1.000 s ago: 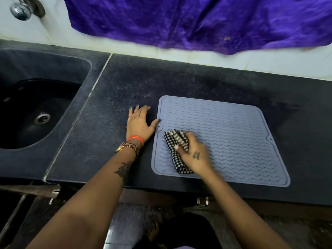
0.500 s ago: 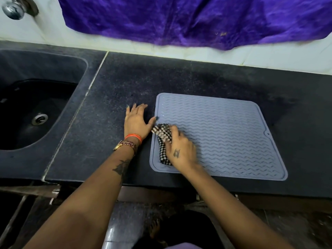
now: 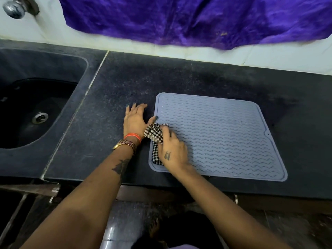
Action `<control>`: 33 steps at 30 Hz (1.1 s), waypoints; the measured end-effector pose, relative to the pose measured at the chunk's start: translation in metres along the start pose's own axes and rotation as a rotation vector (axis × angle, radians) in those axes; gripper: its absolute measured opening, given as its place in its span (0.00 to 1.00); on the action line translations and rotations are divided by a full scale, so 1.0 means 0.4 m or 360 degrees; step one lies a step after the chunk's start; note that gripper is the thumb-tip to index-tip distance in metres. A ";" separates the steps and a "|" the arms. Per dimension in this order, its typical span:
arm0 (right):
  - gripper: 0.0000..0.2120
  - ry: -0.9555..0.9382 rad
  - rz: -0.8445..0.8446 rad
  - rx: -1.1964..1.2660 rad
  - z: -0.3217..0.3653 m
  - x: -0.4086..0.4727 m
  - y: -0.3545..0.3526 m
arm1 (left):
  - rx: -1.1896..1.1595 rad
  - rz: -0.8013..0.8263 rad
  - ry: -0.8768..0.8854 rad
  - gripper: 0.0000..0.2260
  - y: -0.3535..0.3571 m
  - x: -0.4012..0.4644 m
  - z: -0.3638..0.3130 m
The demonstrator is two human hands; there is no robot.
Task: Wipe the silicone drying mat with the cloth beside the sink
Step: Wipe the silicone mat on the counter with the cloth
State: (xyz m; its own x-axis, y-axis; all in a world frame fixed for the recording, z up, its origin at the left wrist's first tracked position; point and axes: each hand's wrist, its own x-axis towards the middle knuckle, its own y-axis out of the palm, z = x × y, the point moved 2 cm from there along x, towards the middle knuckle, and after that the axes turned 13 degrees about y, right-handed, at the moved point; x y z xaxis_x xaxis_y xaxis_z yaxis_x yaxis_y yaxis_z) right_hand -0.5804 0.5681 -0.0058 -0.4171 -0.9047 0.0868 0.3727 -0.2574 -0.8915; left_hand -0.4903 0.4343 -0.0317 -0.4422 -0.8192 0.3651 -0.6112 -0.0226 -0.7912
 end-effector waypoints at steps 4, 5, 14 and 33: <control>0.21 0.0126 -0.0062 -0.0013 -0.063 0.001 -0.032 | 0.0054 0.0013 0.0003 0.25 0.002 -0.002 0.003; 0.20 0.0165 -0.0060 -0.0009 -0.084 -0.002 -0.041 | 0.0058 0.0008 0.0002 0.25 0.002 -0.003 0.003; 0.20 0.1018 0.0220 0.1428 -0.229 0.038 -0.150 | 0.0044 -0.0002 -0.0014 0.25 0.006 0.002 0.005; 0.22 0.0198 0.0008 0.0470 0.021 -0.041 -0.005 | 0.0036 0.0019 -0.0019 0.25 0.007 0.002 0.005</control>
State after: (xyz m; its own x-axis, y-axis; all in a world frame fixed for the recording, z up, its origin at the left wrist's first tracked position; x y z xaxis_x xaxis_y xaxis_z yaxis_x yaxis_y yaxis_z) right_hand -0.5675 0.5807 -0.0017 -0.5058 -0.8626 0.0115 0.5921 -0.3568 -0.7226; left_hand -0.4911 0.4324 -0.0346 -0.4417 -0.8262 0.3496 -0.5907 -0.0254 -0.8065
